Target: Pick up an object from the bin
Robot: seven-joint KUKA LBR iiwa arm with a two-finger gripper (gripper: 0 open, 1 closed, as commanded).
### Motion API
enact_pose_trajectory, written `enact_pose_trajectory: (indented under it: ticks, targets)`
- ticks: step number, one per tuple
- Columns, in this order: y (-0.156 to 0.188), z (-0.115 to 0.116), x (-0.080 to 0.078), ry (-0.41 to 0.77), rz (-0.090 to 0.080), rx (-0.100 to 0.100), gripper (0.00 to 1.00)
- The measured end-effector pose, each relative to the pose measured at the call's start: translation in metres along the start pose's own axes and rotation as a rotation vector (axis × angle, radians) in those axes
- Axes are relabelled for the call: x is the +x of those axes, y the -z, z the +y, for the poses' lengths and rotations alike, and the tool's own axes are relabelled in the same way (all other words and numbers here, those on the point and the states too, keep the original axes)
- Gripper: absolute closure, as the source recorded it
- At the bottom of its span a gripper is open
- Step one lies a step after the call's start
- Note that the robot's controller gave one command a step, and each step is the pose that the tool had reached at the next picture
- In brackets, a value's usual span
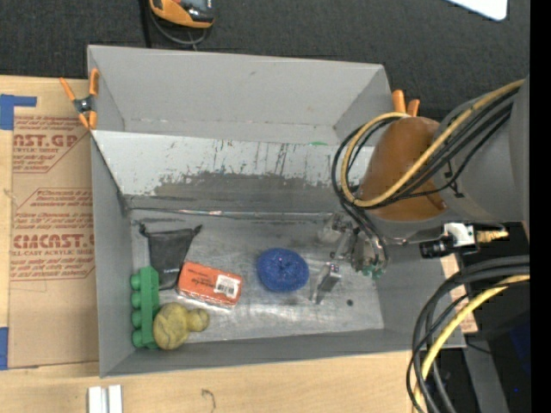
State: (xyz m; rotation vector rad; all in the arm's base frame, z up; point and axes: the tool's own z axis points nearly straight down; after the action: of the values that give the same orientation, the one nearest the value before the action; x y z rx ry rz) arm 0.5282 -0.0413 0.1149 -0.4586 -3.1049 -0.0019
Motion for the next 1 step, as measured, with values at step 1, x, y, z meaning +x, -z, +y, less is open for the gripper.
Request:
enact_pose_trajectory:
  ticks: [1]
  targets:
    - [0.001,-0.0008,-0.0011,-0.001,-0.003,0.001,0.0]
